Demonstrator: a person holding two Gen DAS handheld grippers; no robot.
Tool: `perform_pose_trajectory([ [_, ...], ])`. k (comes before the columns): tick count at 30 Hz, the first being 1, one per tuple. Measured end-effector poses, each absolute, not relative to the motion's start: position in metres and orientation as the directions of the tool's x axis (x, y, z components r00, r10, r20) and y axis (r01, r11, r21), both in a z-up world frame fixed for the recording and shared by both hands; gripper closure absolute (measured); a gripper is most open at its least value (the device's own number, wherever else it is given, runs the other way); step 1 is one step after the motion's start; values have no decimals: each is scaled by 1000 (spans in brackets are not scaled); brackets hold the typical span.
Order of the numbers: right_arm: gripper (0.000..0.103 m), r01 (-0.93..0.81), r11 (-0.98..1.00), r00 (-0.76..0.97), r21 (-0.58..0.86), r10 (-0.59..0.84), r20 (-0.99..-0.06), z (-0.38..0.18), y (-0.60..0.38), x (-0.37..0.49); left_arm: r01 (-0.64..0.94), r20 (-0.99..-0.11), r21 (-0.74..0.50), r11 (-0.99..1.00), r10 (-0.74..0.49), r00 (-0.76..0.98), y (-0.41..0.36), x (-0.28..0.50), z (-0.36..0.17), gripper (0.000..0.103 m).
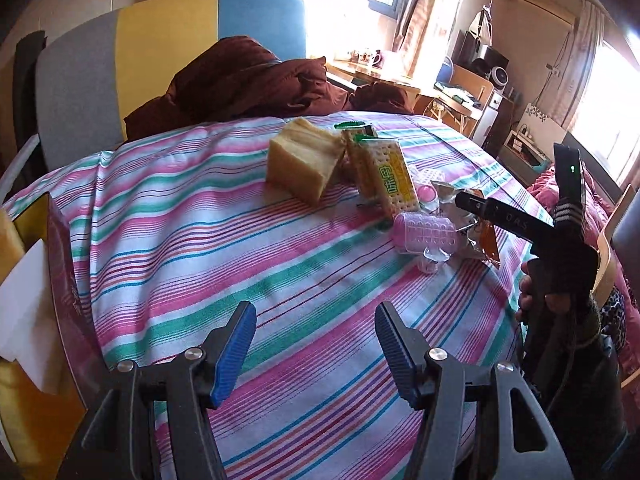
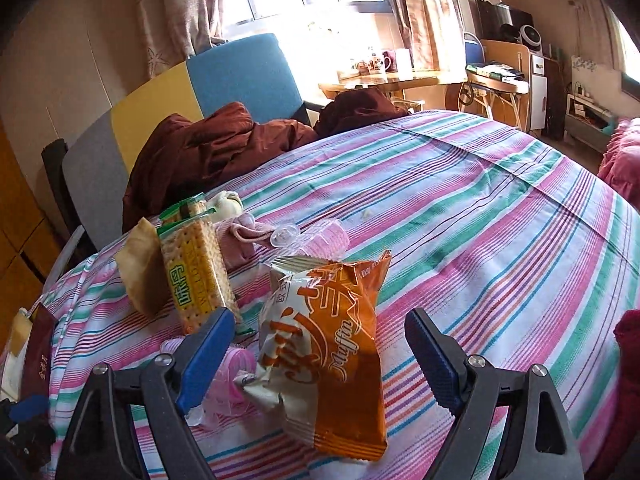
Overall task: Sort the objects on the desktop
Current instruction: 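Grasp the orange Muffin bag with the right tool while the left tool grasps the pink hair roller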
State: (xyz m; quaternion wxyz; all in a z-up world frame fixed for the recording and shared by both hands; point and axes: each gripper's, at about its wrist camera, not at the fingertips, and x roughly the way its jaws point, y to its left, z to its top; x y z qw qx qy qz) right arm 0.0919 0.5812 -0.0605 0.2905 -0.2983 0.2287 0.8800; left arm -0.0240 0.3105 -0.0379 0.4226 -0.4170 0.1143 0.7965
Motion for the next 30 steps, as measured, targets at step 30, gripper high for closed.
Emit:
perform_pose_trajectory([
  [30, 38, -627, -672, -737, 393, 349, -579, -85, 610, 141, -853, -822, -116, -509, 531, -205, 473, -3, -64, 20],
])
